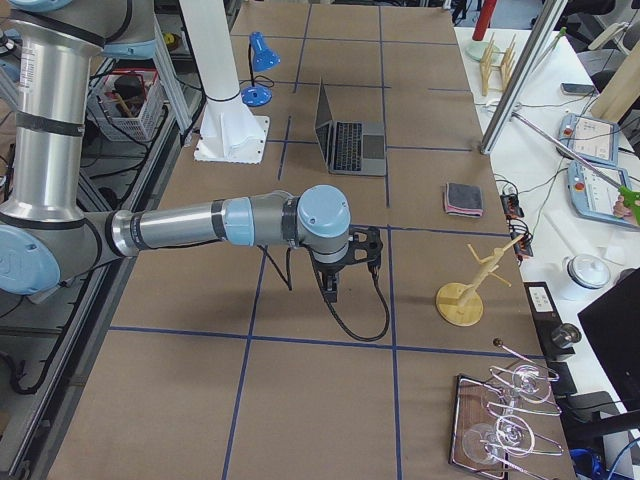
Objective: Close laptop
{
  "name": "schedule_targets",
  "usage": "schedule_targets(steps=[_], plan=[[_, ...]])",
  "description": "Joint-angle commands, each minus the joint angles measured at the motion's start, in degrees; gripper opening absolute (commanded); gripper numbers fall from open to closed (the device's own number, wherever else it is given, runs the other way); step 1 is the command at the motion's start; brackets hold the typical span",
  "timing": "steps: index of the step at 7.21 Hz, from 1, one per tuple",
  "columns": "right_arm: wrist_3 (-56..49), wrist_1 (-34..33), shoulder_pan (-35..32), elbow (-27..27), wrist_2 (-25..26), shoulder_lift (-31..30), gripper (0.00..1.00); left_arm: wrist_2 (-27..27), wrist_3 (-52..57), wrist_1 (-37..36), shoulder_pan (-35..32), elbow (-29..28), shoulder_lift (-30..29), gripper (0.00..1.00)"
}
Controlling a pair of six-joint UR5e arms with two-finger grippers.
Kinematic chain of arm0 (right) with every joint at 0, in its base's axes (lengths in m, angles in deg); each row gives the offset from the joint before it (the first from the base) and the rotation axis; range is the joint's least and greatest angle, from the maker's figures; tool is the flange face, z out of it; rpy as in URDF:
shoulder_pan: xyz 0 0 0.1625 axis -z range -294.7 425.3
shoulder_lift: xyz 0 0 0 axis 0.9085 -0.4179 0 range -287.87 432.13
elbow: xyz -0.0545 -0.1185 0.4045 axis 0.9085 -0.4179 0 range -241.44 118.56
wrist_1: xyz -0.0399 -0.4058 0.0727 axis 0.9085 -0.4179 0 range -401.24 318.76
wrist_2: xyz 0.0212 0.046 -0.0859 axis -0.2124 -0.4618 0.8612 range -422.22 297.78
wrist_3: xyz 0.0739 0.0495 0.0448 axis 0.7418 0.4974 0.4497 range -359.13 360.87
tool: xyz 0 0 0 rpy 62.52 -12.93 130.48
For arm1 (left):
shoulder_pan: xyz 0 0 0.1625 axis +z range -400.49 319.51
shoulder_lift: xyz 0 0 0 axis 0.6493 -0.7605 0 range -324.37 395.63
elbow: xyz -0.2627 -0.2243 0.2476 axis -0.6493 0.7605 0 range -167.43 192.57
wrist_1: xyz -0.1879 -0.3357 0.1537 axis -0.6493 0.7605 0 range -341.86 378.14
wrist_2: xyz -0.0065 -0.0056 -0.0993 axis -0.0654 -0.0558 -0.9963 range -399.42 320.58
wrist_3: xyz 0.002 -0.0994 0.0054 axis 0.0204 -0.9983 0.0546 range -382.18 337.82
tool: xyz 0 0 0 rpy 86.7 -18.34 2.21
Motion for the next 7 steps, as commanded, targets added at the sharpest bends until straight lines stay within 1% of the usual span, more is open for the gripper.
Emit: schedule_targets(steps=[1, 2, 3, 4, 5, 6, 7], plan=[[3.3, 0.2, 3.1, 0.3, -0.5, 3.4, 0.84, -1.5, -13.5, -0.3, 6.3, 5.0, -5.1, 0.13], [12.6, 0.3, 6.3, 2.2, -0.5, 7.5, 0.46, -1.5, -21.1, -0.4, 9.8, 6.6, -8.7, 0.04], [20.0, 0.3, 10.1, 5.0, -0.5, 9.2, 0.19, -1.5, -27.8, -0.4, 13.7, 7.8, -11.9, 0.03], [23.0, 0.3, 13.6, 8.2, -0.5, 9.5, 0.03, -1.5, -34.7, -0.4, 17.6, 9.2, -14.9, 0.02], [25.0, 0.3, 17.8, 10.9, -0.6, 9.6, 0.01, -1.2, -40.5, -0.4, 22.0, 10.8, -16.5, 0.02], [29.7, 0.3, 23.0, 14.6, -0.6, 9.6, 0.01, -0.7, -43.8, -0.3, 26.7, 11.7, -16.8, 0.01], [36.9, 0.4, 29.1, 18.2, -0.1, 11.3, 0.01, -0.7, -46.6, -0.3, 29.2, 12.0, -18.3, 0.0]])
